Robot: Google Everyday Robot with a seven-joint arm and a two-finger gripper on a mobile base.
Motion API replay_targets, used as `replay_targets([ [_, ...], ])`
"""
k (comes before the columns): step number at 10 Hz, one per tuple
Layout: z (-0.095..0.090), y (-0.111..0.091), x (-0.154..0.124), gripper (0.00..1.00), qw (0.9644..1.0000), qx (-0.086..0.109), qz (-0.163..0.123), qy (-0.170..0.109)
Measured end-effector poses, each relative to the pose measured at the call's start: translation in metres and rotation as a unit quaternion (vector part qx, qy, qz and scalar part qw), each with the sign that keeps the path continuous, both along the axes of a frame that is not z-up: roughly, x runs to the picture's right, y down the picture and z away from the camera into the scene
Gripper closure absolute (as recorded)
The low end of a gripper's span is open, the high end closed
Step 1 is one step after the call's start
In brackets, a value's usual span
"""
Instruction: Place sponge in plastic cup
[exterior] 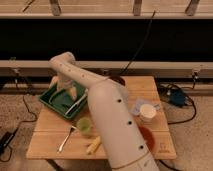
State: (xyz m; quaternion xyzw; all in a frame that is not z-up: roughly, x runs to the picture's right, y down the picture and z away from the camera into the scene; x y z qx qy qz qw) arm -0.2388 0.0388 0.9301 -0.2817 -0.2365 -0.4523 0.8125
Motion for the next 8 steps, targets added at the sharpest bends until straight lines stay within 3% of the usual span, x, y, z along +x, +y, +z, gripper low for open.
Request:
replay_targets([
  [8,0.030,0.019,0.009,0.27,0.9999,-0.007,-0.012,0.010],
])
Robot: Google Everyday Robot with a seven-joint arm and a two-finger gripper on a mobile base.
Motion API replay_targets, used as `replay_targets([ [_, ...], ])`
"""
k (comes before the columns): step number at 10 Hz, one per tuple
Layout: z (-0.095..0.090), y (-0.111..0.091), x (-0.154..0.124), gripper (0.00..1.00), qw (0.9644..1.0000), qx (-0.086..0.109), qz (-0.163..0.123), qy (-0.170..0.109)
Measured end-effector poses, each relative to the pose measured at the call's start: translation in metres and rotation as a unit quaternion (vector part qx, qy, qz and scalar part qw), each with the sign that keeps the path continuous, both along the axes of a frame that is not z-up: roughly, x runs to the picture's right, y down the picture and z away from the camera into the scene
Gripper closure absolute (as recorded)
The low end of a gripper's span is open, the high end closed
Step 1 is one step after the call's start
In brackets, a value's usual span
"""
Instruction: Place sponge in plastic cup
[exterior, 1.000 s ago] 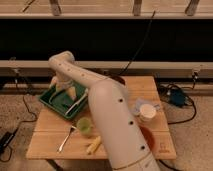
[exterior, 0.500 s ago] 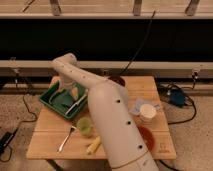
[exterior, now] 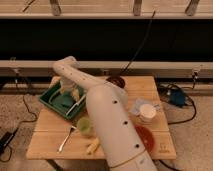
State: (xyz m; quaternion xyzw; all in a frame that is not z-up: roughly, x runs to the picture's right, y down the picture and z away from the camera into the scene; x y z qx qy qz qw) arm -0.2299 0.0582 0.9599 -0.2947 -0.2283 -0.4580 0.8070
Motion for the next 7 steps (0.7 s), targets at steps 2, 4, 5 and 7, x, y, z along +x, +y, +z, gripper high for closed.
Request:
replay_targets([
  [2,0.0018,0.0046,-0.0009,0.30,1.0000,-0.003,-0.005,0.001],
  [4,0.0016,0.0095,-0.0001,0.51,0.9999,-0.005,-0.013,0.003],
  [5,0.0010,0.0086,0.0008,0.61,0.9999,-0.004,-0.013,0.003],
  [7,-0.0044,0.0055,0.0051,0.81,0.9999,-0.002,-0.010,0.004],
])
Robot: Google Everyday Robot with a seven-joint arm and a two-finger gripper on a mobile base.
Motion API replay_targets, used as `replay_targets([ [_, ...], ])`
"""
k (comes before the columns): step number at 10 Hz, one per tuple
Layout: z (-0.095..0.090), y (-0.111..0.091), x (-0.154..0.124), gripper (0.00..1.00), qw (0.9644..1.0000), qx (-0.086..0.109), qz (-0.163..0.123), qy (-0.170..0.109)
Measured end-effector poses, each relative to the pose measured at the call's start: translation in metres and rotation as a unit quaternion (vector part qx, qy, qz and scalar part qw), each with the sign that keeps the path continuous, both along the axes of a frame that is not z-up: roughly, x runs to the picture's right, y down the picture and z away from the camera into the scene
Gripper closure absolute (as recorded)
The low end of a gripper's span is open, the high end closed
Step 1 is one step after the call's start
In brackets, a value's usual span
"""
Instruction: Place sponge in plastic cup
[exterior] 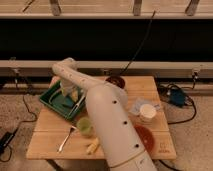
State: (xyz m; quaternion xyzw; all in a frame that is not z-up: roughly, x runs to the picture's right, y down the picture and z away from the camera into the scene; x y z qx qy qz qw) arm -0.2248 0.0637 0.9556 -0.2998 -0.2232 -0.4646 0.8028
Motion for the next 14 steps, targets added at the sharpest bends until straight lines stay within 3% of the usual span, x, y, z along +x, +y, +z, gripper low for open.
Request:
replay_targets([
  [1,-0.005,-0.004,0.005,0.91,1.0000,0.002,0.003,0.002],
  [3,-0.028,-0.020,0.015,1.00,0.9998,0.011,0.014,-0.004],
  [5,-0.055,-0.037,0.026,1.00,0.9994,0.020,0.024,-0.012],
  [7,-0.095,-0.044,0.050,1.00,0.9987,0.031,0.034,-0.023],
  [9,-0.126,-0.036,0.072,1.00,0.9981,0.038,0.039,-0.030],
  [14,-0.186,0.028,0.100,1.00,0.9984,0.038,0.016,-0.038],
])
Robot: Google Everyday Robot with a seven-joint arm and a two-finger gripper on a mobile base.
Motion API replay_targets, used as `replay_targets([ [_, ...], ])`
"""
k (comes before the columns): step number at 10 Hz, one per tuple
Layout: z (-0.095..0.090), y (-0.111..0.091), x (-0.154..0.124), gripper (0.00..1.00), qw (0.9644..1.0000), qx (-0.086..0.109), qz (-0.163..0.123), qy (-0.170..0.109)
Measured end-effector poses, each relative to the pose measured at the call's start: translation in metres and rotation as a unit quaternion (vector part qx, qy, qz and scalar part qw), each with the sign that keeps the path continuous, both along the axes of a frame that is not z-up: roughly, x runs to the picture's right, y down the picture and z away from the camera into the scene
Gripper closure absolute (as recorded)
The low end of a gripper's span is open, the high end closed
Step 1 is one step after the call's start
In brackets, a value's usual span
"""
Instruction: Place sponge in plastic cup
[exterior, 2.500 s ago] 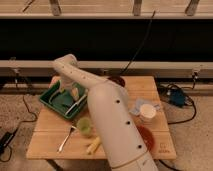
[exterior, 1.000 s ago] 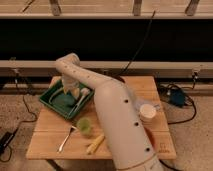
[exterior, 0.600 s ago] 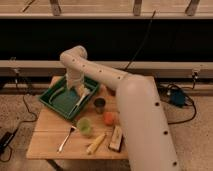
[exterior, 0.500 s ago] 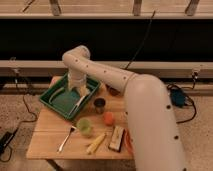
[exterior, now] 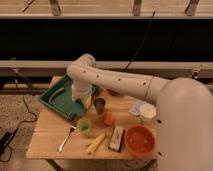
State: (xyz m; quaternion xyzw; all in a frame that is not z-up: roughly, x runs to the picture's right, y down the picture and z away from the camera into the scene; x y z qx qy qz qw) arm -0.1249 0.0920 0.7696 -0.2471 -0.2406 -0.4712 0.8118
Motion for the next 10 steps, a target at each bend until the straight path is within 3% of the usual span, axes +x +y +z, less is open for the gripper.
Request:
replay_targets([
  [3,-0.020,0.029,0.010,0.99,0.9998,0.006,-0.020,0.000],
  [4,-0.021,0.034,0.014,0.94,0.9997,0.011,-0.023,0.004],
  [8,-0.013,0.054,0.012,0.54,0.9992,0.010,-0.036,0.010],
  [9,-0.012,0.058,0.007,0.40,0.9991,0.005,-0.041,0.008],
  [10,-0.012,0.060,0.006,0.34,0.9991,0.004,-0.042,0.007],
])
